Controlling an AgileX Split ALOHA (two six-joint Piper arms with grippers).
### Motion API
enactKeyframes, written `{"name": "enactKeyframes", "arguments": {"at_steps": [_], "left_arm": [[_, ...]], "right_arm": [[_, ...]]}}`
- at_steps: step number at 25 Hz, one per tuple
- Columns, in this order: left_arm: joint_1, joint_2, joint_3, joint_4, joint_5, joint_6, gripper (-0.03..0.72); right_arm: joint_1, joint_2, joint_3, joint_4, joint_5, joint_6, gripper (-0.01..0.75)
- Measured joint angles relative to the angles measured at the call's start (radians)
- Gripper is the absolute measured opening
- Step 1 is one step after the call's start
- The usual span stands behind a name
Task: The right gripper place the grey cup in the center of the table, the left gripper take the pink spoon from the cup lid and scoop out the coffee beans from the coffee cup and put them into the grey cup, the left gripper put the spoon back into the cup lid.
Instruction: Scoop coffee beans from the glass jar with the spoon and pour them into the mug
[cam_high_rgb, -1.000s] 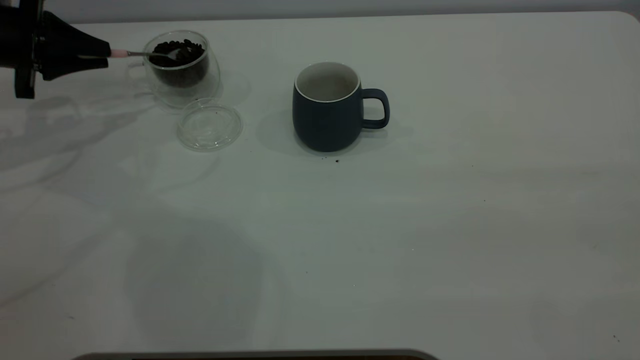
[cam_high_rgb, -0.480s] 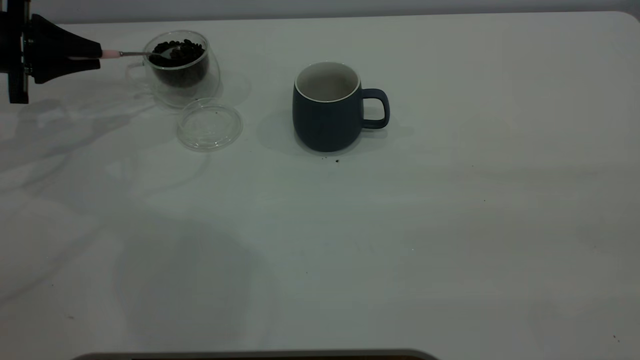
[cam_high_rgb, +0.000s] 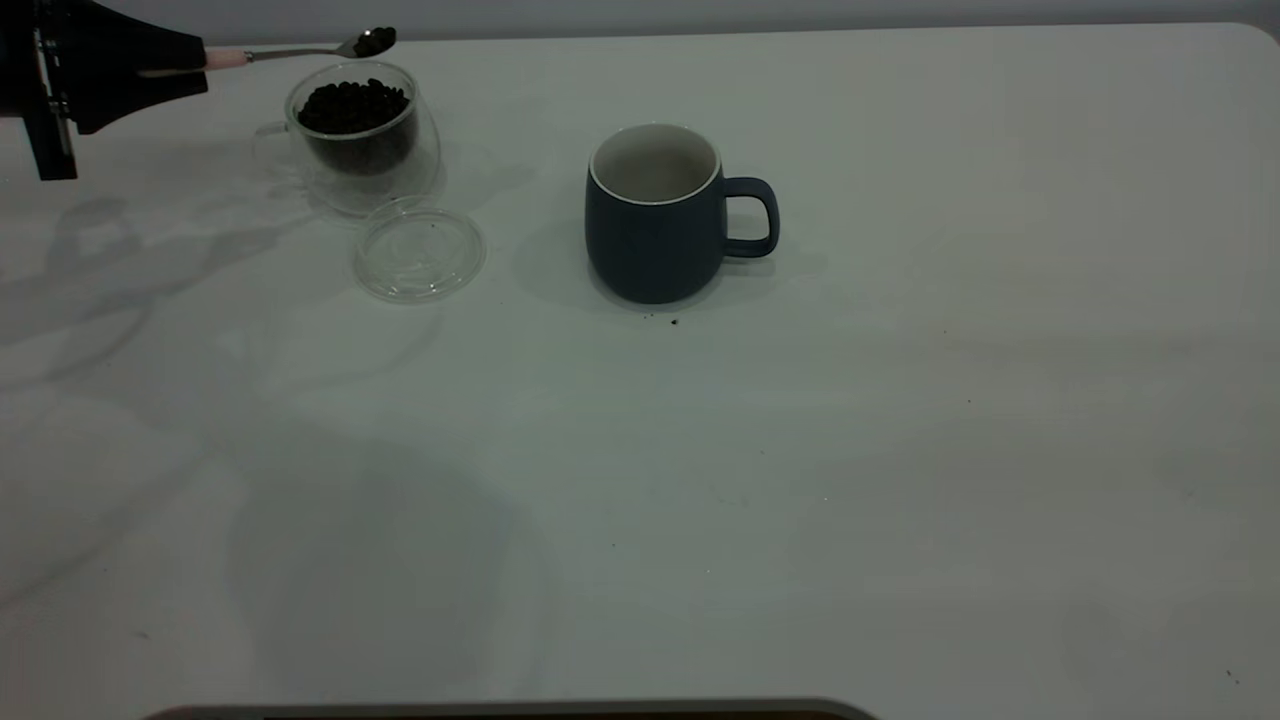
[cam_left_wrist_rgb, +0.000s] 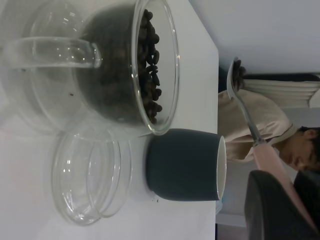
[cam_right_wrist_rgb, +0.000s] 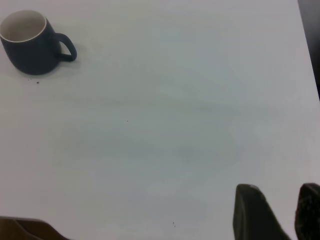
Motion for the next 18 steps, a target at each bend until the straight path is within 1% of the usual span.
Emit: {"name": "enactKeyframes", "arguments": {"at_steps": [3, 6, 12, 18], "left_arm": [[-0.01, 0.0, 0.0, 0.004, 0.0, 0.0, 0.123], [-0.04, 0.0, 0.0, 0.017, 0.0, 0.0, 0.123], [-0.139, 0.0, 0.0, 0.023, 0.0, 0.0, 0.123], [-0.264, 0.0, 0.0, 0.023, 0.001, 0.0, 0.123]], "right_arm": [[0.0, 0.0, 0.0, 0.0, 0.0, 0.0, 0.239], [0.0, 0.0, 0.0, 0.0, 0.0, 0.001, 0.239], [0.0, 0.0, 0.0, 0.0, 0.0, 0.001, 0.239], [0.0, 0.0, 0.0, 0.0, 0.0, 0.001, 0.239]]}}
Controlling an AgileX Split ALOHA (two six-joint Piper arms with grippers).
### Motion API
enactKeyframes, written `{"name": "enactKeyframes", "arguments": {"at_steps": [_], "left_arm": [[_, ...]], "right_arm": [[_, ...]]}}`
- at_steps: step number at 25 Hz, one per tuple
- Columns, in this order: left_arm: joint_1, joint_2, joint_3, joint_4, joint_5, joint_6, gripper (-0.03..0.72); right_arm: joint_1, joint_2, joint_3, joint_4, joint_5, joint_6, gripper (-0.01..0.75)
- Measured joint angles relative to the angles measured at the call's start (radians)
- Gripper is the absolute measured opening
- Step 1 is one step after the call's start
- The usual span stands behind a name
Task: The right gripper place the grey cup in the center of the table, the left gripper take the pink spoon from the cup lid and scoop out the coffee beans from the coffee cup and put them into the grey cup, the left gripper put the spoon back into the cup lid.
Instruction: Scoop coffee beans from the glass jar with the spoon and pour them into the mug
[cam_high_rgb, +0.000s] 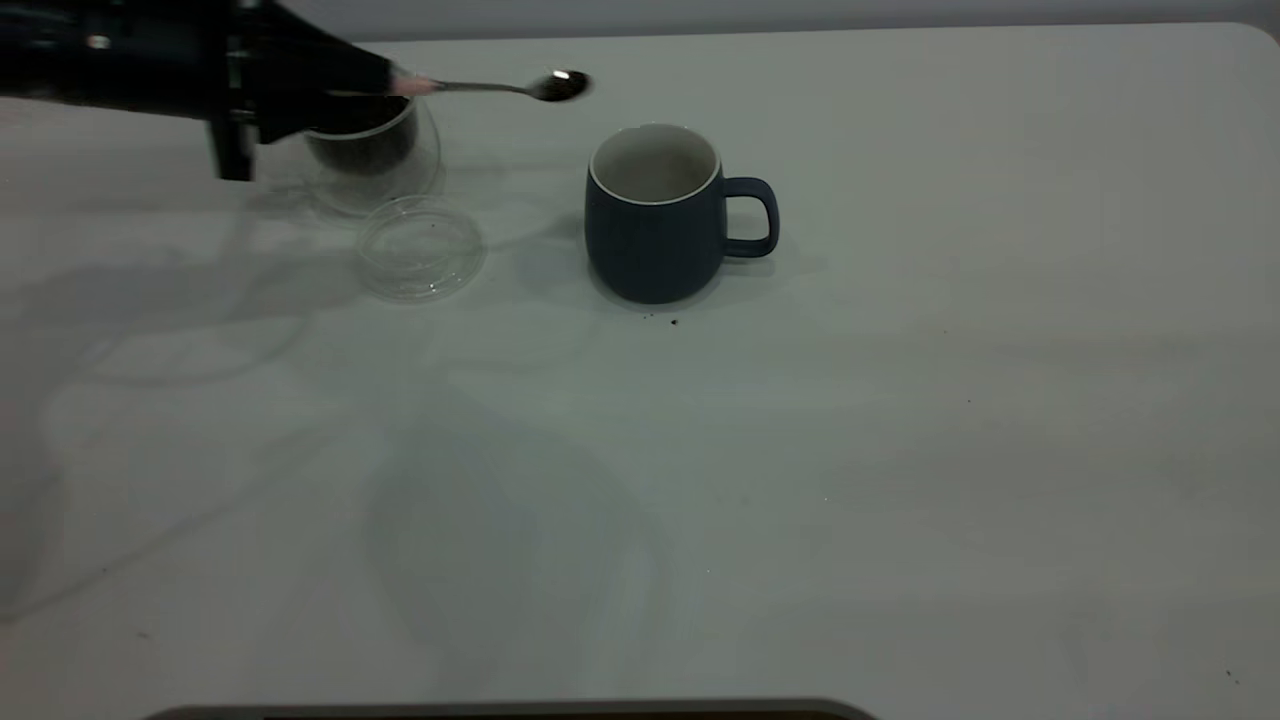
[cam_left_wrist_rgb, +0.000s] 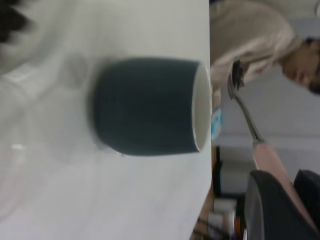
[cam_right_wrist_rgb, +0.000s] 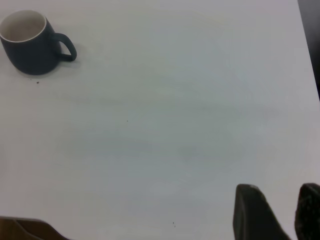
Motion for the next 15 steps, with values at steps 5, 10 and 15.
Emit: {"name": "enactKeyframes", "arguments": {"at_steps": [5, 10, 15], "left_arm": [[-0.077, 0.0, 0.0, 0.0, -0.023, 0.001, 0.123], [-0.111, 0.0, 0.0, 0.0, -0.083, 0.011, 0.123], [-0.111, 0.0, 0.0, -0.001, -0.116, 0.071, 0.123]], "right_arm": [[0.0, 0.0, 0.0, 0.0, 0.0, 0.0, 0.239], [0.0, 0.0, 0.0, 0.0, 0.0, 0.0, 0.239], [0.0, 0.0, 0.0, 0.0, 0.0, 0.0, 0.239]]}}
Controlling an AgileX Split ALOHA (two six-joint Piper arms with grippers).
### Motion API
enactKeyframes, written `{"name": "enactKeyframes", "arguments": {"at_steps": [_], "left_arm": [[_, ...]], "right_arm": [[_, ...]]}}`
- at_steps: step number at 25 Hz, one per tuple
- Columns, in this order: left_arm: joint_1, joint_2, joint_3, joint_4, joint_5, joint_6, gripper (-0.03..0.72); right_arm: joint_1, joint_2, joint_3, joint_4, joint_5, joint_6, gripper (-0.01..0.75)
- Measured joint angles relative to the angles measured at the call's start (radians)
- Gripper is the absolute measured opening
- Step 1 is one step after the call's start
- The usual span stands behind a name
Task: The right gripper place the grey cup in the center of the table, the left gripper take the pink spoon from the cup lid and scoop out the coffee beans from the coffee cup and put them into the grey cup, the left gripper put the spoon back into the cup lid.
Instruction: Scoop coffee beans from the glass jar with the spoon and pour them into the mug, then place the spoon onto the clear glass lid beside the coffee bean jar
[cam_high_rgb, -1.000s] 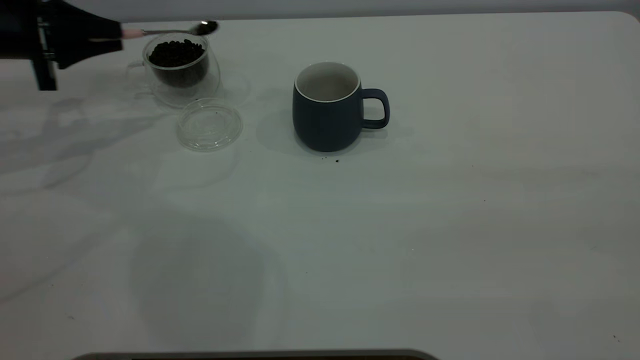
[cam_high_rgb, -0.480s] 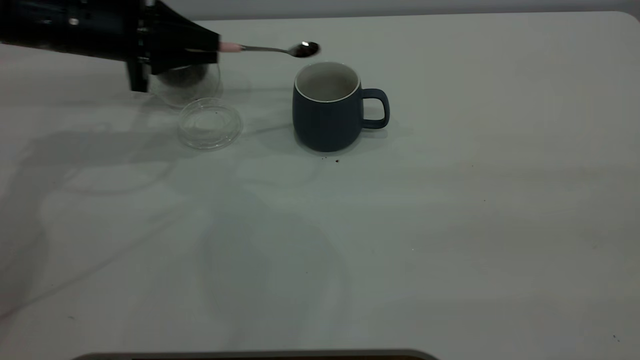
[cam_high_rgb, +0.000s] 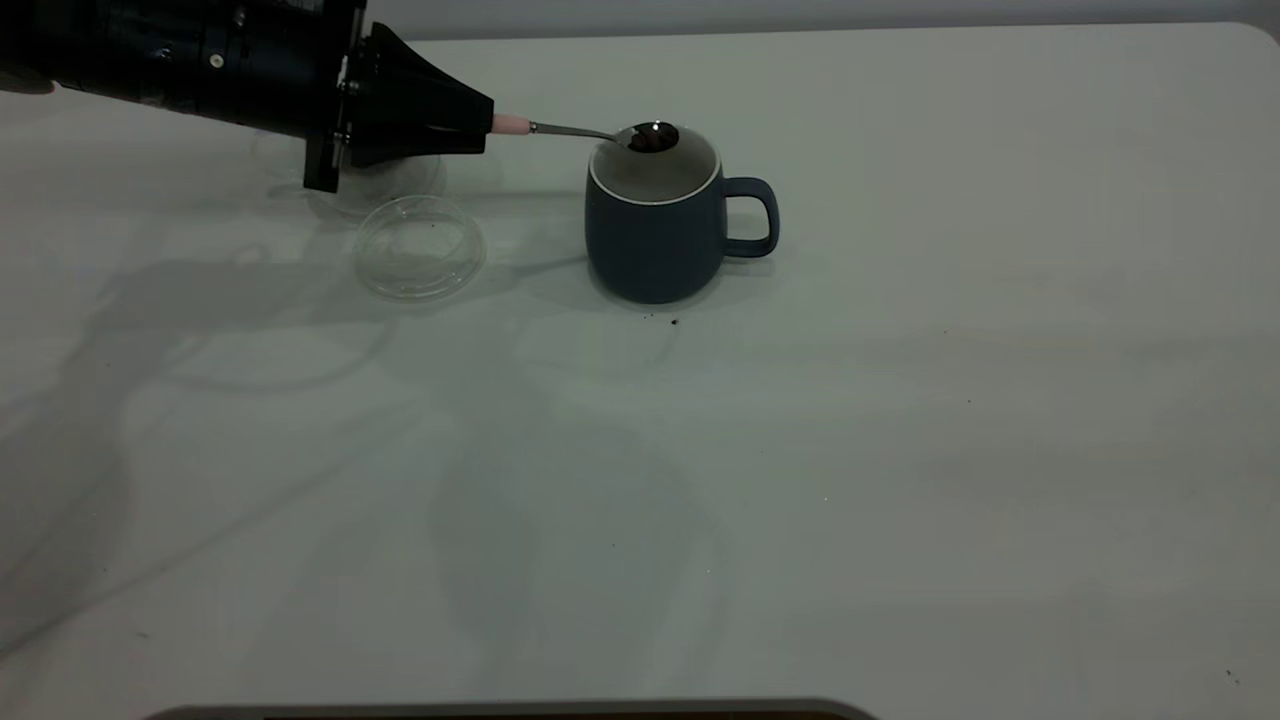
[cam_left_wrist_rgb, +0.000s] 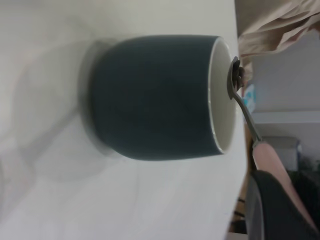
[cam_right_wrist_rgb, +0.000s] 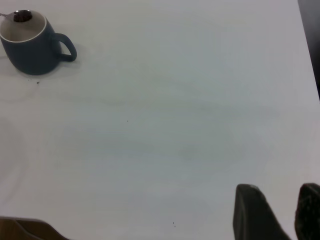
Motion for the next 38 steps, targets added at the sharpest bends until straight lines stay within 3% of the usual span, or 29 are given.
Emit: {"name": "enactKeyframes", "arguments": {"at_steps": [15, 18, 28, 38], "left_arm": [[-0.007, 0.0, 0.0, -0.029, -0.056, 0.71, 0.123], [-0.007, 0.0, 0.0, -0.03, -0.047, 0.769, 0.123], [0.02, -0.129, 0.0, 0.004, 0.026, 0.676, 0.123], [0.237, -0.277, 0.0, 0.15, 0.128, 0.327, 0.123]], "right_arm": [[0.0, 0.0, 0.0, 0.0, 0.001, 0.001, 0.239], [0.0, 0.0, 0.0, 0.0, 0.001, 0.001, 0.239], [0.0, 0.0, 0.0, 0.0, 0.001, 0.001, 0.239], [0.0, 0.0, 0.0, 0.0, 0.001, 0.001, 0.239]]}}
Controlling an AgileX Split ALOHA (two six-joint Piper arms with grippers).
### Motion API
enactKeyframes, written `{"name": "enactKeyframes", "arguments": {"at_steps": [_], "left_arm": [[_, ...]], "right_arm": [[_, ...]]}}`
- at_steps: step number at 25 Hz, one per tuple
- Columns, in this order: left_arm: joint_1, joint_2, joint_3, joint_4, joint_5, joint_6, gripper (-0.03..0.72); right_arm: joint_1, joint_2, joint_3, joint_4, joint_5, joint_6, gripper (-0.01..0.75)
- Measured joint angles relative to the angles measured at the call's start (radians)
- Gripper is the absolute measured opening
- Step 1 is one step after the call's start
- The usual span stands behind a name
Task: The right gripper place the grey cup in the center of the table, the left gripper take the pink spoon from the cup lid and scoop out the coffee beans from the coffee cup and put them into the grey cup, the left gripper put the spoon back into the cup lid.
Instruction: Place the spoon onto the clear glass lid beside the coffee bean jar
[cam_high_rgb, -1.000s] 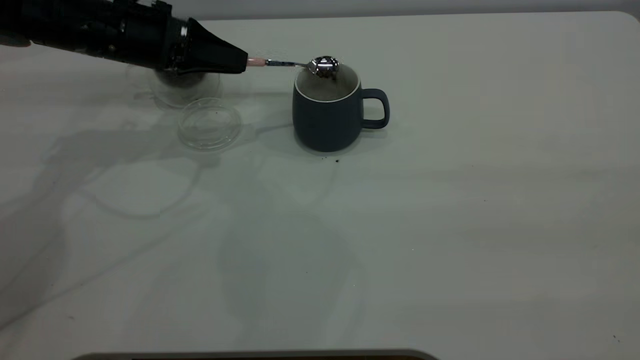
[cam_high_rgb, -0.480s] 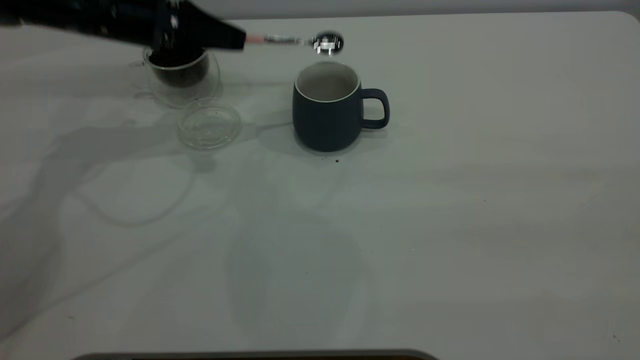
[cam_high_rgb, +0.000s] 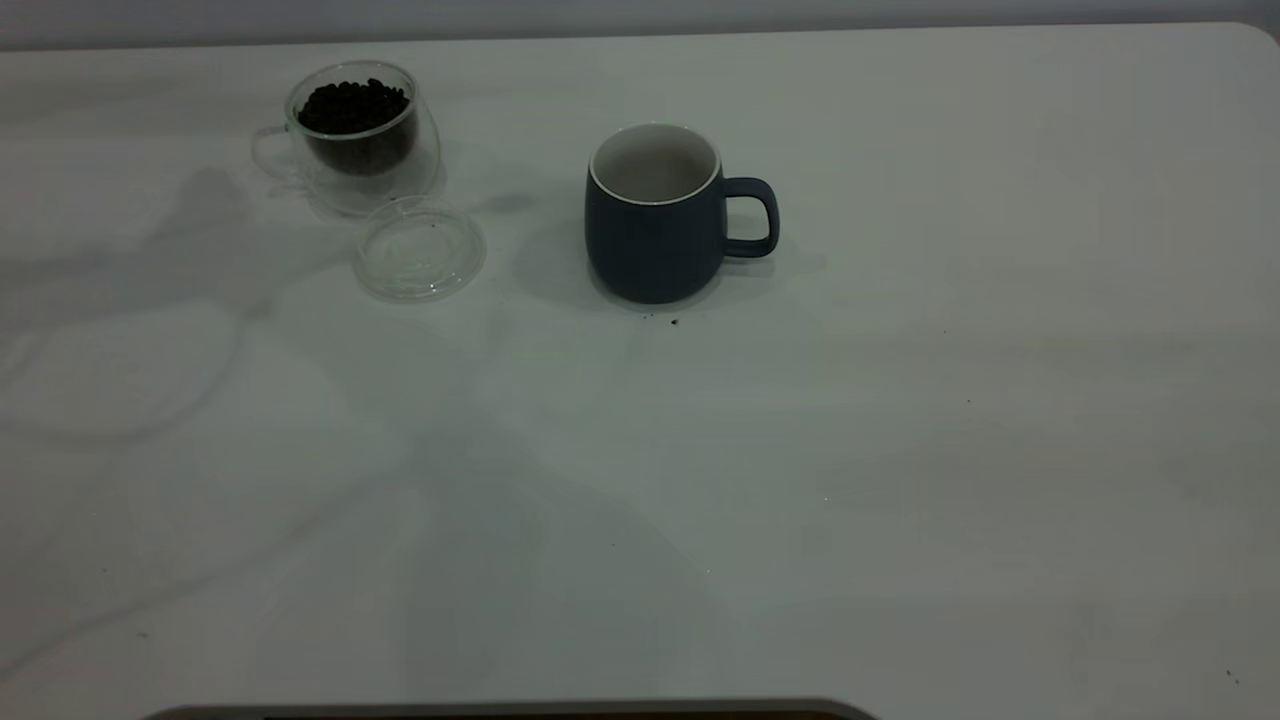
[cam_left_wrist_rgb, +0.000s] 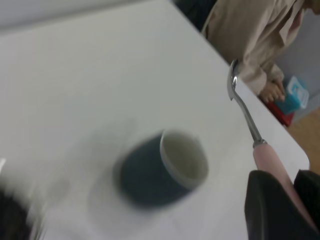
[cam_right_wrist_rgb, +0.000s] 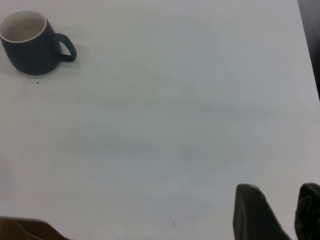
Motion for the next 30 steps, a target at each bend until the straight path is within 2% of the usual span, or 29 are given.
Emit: {"name": "enactKeyframes", "arguments": {"at_steps": [4, 8, 17, 24, 30], "left_arm": [[0.087, 0.031, 0.004, 0.087, 0.005, -0.074, 0.123], [0.123, 0.103, 0.014, 0.102, 0.005, -0.119, 0.123], [0.124, 0.284, 0.014, 0.061, -0.004, -0.137, 0.123], [0.117, 0.319, 0.014, 0.041, -0.105, -0.159, 0.123], [0.085, 0.358, 0.014, 0.033, -0.14, -0.183, 0.123]], "right_arm": [[0.0, 0.0, 0.0, 0.0, 0.0, 0.0, 0.239], [0.0, 0.0, 0.0, 0.0, 0.0, 0.0, 0.239], [0.0, 0.0, 0.0, 0.0, 0.0, 0.0, 0.239], [0.0, 0.0, 0.0, 0.0, 0.0, 0.0, 0.239], [0.0, 0.0, 0.0, 0.0, 0.0, 0.0, 0.239]]}}
